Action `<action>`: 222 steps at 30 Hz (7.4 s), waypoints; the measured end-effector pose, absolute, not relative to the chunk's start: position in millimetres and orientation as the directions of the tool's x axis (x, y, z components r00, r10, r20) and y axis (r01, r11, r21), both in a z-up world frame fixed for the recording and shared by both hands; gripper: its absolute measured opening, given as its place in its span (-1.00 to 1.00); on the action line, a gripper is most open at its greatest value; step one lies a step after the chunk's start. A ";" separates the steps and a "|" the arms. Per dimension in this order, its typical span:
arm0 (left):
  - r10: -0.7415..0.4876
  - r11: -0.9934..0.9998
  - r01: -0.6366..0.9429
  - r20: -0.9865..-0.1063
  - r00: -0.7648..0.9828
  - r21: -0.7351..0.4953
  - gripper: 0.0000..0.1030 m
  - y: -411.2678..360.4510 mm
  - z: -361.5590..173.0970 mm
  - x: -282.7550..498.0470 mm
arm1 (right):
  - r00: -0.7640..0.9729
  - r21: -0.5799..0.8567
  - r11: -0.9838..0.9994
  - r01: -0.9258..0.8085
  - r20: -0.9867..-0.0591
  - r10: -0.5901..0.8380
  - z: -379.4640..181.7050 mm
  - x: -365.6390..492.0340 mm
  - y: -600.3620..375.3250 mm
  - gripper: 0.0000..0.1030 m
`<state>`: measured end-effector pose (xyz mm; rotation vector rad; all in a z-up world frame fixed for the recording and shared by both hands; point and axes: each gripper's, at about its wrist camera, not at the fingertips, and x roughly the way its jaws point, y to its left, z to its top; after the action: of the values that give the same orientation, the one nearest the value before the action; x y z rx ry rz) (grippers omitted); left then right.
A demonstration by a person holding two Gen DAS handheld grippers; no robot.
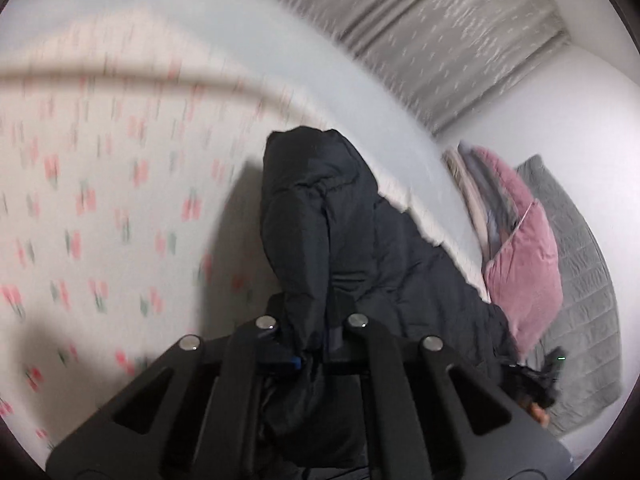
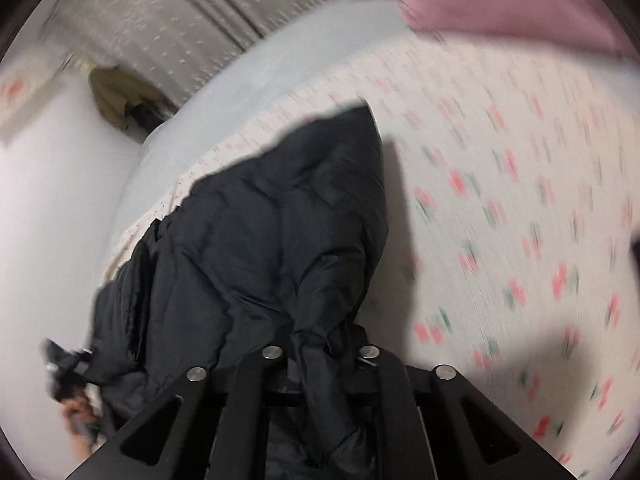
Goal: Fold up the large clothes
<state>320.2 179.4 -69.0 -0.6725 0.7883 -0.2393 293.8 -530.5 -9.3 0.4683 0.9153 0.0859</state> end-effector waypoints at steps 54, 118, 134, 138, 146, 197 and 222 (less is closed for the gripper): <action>-0.466 0.843 0.383 -0.868 0.169 -0.377 0.43 61.2 -56.5 193.1 | 0.499 0.649 0.751 -0.124 -0.613 0.612 5.2 197.0 -511.2 0.50; -0.380 0.914 0.005 -0.850 0.366 -0.406 0.50 49.1 -92.8 161.6 | 0.349 -0.005 0.921 -0.391 -0.926 0.143 -54.6 144.3 -381.3 0.24; -0.219 0.967 0.010 -0.811 0.543 -0.255 0.50 72.8 -53.4 120.1 | 0.526 0.074 0.981 -0.177 -0.836 0.158 12.0 67.4 -438.3 0.25; -0.207 0.965 -0.022 -0.815 0.541 -0.260 0.50 93.3 -54.6 110.9 | 0.537 0.084 0.991 -0.101 -0.834 0.125 12.0 44.8 -461.4 0.25; -0.306 0.871 -0.197 -0.811 0.499 -0.450 0.50 185.2 -75.8 79.1 | 0.541 0.296 0.941 0.164 -0.824 0.165 -1.0 -16.6 -540.2 0.25; -0.567 0.660 -0.159 -0.626 0.535 -0.734 -0.69 196.0 -98.5 -7.1 | 0.580 0.602 0.769 0.216 -0.713 0.395 -19.9 -51.3 -545.7 -0.66; -0.563 0.630 -0.109 -0.548 0.619 -0.769 -0.85 196.4 -74.0 -36.0 | 0.739 0.690 0.706 0.158 -0.557 0.379 8.7 -75.9 -553.7 -0.91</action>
<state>-36.0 196.4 -74.0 -0.8711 0.8855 -0.3027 -75.9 -553.7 8.7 0.7947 0.7479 0.1359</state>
